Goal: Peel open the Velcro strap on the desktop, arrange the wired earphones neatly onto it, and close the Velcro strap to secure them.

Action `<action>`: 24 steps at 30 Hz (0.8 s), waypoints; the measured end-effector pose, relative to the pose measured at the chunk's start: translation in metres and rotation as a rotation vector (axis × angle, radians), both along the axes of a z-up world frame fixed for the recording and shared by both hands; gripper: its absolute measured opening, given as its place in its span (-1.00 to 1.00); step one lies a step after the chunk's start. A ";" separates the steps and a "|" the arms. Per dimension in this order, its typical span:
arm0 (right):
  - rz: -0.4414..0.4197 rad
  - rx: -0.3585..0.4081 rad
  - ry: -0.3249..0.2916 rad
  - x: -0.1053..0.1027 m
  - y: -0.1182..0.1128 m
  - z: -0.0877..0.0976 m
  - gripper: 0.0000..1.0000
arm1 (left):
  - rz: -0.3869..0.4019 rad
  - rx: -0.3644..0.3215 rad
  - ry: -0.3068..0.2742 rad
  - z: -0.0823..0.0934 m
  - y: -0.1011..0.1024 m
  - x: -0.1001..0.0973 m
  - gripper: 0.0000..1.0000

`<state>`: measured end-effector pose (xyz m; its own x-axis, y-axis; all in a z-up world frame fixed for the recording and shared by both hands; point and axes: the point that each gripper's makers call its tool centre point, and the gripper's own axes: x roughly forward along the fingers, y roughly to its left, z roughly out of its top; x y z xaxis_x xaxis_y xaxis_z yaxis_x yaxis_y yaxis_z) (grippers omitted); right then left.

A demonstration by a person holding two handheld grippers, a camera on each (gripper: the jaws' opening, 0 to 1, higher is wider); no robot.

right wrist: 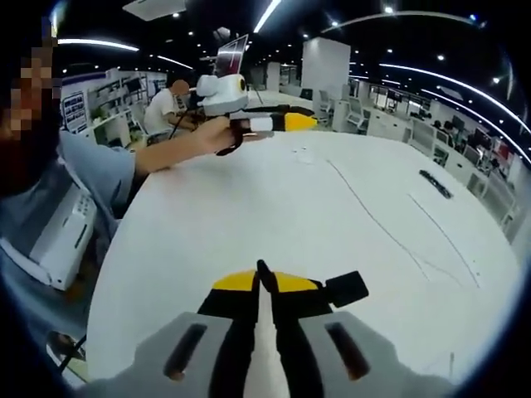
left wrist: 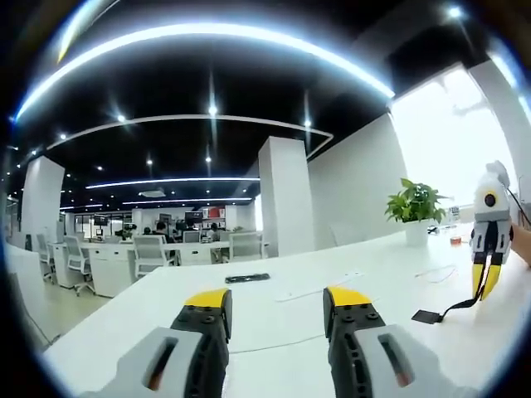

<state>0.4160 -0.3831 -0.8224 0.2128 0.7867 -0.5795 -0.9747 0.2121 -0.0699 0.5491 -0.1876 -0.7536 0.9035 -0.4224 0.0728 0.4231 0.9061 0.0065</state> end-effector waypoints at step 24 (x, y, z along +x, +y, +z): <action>-0.014 0.054 0.007 0.004 0.004 0.003 -0.82 | 0.004 0.001 0.005 -0.001 0.003 0.001 -0.05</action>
